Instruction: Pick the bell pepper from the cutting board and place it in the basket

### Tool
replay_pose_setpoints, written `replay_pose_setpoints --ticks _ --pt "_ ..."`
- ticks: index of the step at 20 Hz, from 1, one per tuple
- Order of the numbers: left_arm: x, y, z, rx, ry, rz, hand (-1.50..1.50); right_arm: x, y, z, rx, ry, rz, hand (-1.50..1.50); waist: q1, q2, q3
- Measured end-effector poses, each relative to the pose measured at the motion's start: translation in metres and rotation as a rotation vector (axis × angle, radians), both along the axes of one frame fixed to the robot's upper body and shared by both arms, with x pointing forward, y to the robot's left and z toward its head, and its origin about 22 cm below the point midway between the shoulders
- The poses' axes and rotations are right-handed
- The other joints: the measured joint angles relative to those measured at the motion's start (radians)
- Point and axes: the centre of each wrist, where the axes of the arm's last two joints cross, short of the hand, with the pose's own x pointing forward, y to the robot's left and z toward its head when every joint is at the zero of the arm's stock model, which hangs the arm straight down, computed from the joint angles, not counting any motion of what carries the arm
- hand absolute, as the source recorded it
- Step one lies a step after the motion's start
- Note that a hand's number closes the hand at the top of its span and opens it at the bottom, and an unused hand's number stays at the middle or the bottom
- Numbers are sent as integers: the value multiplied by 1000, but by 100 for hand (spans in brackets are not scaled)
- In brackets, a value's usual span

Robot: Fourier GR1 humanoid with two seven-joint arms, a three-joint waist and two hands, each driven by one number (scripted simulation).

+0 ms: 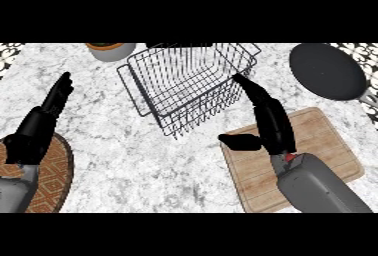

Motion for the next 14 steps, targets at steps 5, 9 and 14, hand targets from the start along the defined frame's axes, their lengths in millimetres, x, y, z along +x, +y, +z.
replay_pose_setpoints --ticks 5,9,14 --pt "2 3 3 3 6 4 0 10 -19 27 -377 177 -11 -150 1 -3 -3" --pt "1 4 1 2 4 -2 0 9 -15 57 -582 354 10 -150 10 1 0" --pt "1 5 3 -6 -4 -10 0 4 -6 108 -710 512 37 -150 16 8 5"
